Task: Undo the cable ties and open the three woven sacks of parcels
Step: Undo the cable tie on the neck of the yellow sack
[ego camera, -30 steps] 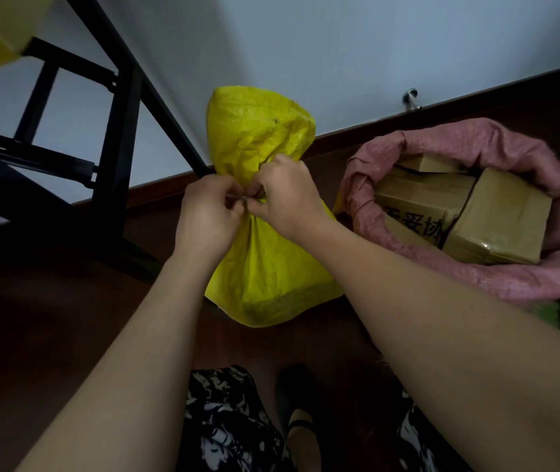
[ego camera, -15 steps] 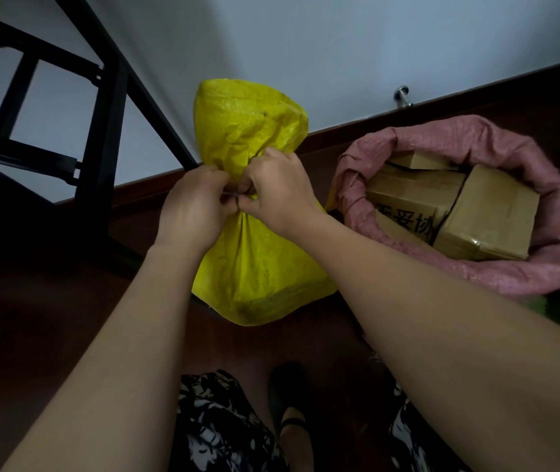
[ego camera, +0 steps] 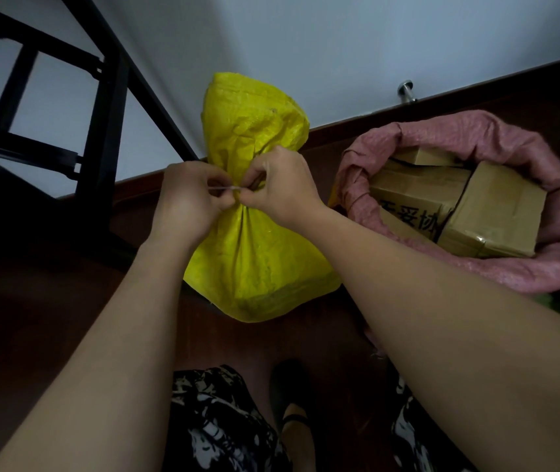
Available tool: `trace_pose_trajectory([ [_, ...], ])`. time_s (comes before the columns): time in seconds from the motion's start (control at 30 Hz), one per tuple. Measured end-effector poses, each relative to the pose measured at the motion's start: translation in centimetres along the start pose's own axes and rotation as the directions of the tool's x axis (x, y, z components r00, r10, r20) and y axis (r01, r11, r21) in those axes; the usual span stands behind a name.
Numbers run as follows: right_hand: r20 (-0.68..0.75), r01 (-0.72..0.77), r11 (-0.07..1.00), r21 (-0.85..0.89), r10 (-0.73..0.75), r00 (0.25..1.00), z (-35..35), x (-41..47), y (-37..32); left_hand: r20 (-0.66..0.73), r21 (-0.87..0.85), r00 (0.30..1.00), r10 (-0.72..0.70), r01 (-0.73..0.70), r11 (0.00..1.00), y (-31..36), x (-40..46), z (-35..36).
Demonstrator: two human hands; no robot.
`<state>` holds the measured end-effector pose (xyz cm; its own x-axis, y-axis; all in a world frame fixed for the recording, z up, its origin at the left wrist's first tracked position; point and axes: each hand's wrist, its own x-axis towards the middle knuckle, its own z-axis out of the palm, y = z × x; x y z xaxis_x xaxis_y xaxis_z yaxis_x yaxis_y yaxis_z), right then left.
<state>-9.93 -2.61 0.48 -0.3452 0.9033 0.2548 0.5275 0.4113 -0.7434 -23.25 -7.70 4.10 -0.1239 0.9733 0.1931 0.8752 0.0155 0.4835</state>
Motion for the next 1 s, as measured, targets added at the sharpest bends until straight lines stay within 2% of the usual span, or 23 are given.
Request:
trace_pose_trajectory([
  [0.1, 0.0, -0.013, 0.999, 0.029, 0.013, 1.0, 0.02, -0.09, 0.17, -0.003, -0.025, 1.0, -0.023, 0.022, 0.999, 0.03, -0.06, -0.15],
  [0.27, 0.021, 0.15, 0.943, -0.296, -0.15, 0.988, 0.13, -0.53, -0.21, -0.012, -0.005, 1.0, 0.001, -0.001, 1.0, -0.08, -0.11, -0.19],
  [0.33, 0.021, 0.16, 0.932, -0.325, -0.162, 0.987, 0.28, -0.52, -0.34, -0.011, 0.013, 1.0, 0.014, -0.014, 1.0, -0.22, -0.08, -0.17],
  [0.6, 0.022, 0.13, 0.967, -0.221, -0.128, 0.992, 0.23, -0.15, -0.29, -0.007, 0.039, 1.0, 0.006, -0.006, 0.999, -0.5, 0.4, 0.13],
  [0.83, 0.0, -0.03, 0.999, 0.031, 0.03, 1.0, 0.47, -0.15, -0.1, -0.019, -0.033, 0.999, -0.038, 0.037, 0.999, 0.21, 0.2, -0.24],
  [1.0, 0.002, -0.1, 0.989, 0.112, 0.1, 0.995, 0.88, 0.09, -0.07, -0.031, -0.097, 0.993, -0.118, 0.115, 0.989, 0.32, 0.23, -0.43],
])
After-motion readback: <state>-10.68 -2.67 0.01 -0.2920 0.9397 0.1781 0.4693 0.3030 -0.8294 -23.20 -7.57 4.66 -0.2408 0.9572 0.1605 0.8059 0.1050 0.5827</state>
